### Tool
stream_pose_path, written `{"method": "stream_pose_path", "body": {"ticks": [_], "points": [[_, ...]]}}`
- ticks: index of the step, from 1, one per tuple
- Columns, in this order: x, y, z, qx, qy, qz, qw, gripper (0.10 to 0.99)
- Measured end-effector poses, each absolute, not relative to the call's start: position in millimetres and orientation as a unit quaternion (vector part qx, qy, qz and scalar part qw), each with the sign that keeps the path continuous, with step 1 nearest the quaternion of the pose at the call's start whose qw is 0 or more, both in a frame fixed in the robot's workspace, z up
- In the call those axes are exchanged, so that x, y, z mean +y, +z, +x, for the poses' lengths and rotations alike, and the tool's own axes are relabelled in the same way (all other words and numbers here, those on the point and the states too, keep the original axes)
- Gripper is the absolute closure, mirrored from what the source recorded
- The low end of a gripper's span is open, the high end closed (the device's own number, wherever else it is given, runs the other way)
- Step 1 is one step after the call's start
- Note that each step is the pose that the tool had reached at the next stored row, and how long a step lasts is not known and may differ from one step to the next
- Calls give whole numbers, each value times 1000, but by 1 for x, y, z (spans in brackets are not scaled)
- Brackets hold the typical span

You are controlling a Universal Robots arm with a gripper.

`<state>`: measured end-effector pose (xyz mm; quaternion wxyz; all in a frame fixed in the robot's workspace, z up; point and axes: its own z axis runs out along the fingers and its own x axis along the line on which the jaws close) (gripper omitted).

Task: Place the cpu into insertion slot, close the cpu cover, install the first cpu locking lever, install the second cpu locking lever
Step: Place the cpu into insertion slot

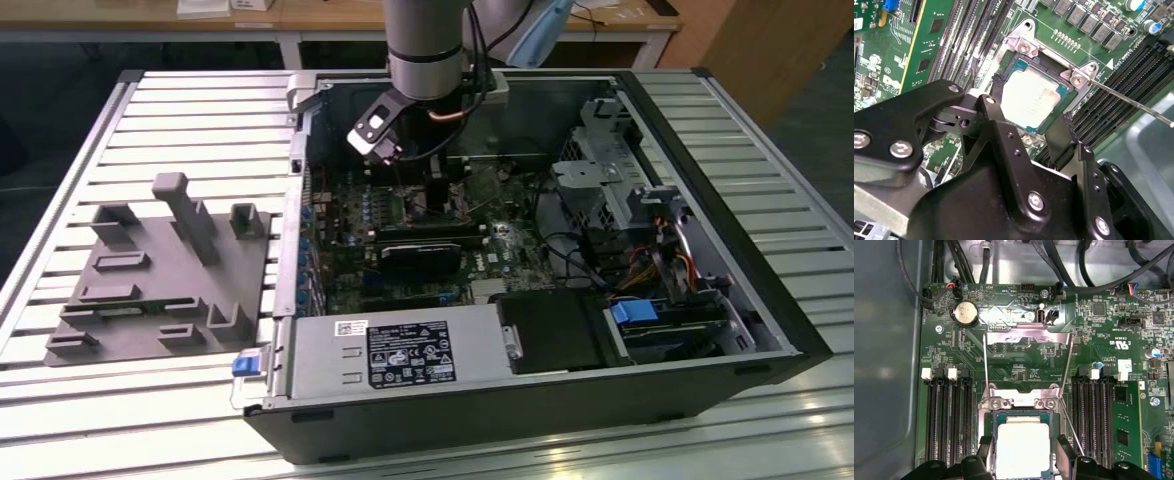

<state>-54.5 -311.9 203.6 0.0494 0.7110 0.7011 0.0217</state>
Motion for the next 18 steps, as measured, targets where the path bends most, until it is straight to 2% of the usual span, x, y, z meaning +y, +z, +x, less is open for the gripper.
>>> {"method": "stream_pose_path", "body": {"ticks": [5,7,8,10,11,12,13,16,18], "points": [[-312,204,-55,701,22,711,49,490],[-312,204,-55,701,22,711,49,616],[-312,204,-55,701,22,711,49,616],[-312,204,-55,701,22,711,49,729],[-312,204,-55,701,22,711,49,729],[-312,204,-55,701,22,711,49,788],[-312,204,-55,701,22,711,49,788],[-312,205,-55,701,22,711,49,965],[-312,205,-55,701,22,711,49,984]]}}
